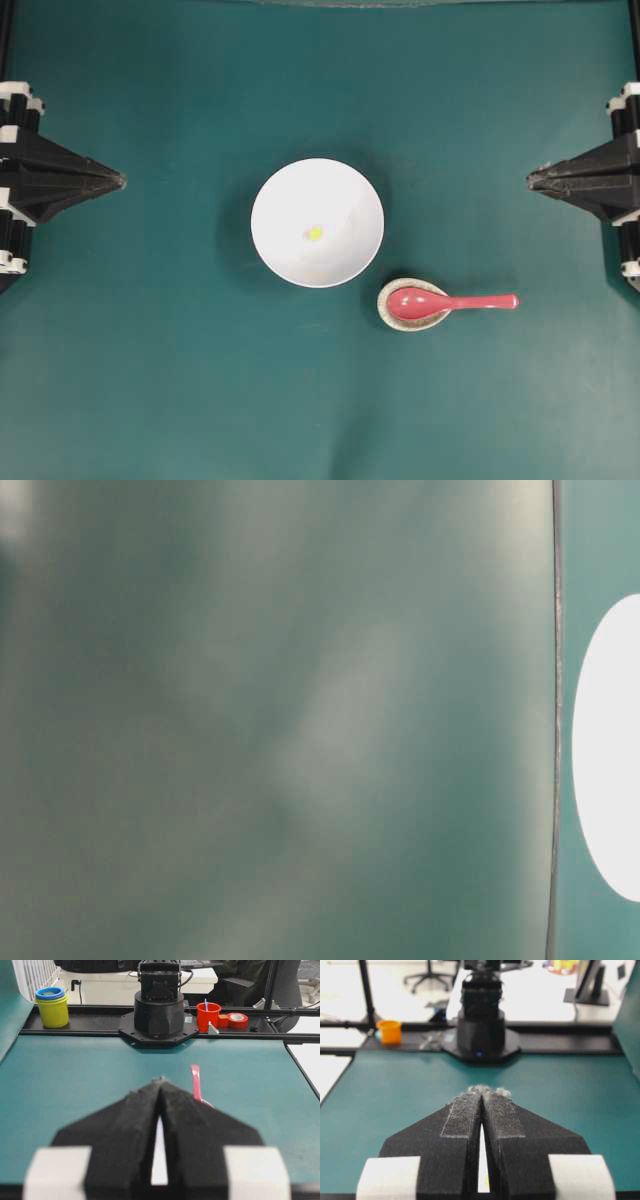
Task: Scoop the yellow hexagonal prism block from the bowl with a spoon using the right arm.
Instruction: 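Move the right gripper left toward the pink spoon handle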
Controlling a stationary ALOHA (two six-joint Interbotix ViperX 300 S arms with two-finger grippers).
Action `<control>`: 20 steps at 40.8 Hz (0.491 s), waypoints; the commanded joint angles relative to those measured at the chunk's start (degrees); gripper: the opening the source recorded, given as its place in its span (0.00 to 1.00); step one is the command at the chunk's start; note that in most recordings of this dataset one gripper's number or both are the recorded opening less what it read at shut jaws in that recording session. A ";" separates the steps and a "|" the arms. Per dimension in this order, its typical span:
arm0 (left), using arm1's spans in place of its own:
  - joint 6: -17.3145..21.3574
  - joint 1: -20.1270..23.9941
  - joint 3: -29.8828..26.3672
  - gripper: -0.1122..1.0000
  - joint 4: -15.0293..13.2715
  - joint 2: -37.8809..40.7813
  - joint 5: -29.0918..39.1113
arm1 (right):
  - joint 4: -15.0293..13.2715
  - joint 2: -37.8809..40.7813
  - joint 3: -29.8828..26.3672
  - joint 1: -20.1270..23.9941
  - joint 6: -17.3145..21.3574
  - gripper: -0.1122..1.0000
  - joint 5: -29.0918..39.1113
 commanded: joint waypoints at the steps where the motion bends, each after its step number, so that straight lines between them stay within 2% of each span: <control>1: 0.18 0.44 -2.02 0.10 0.79 0.44 0.70 | 0.00 0.97 -0.79 -0.18 -0.26 0.10 -0.18; 3: 0.18 0.53 -2.46 0.14 0.79 0.44 0.88 | 0.00 2.37 -0.88 -0.18 0.00 0.10 0.09; 17: 0.09 0.53 -2.72 0.13 0.79 0.70 0.88 | 0.09 3.25 -1.41 -0.26 0.53 0.11 -0.18; 20: 0.09 0.62 -2.81 0.13 0.79 0.70 0.88 | 0.18 3.25 -1.49 -0.26 0.53 0.15 0.00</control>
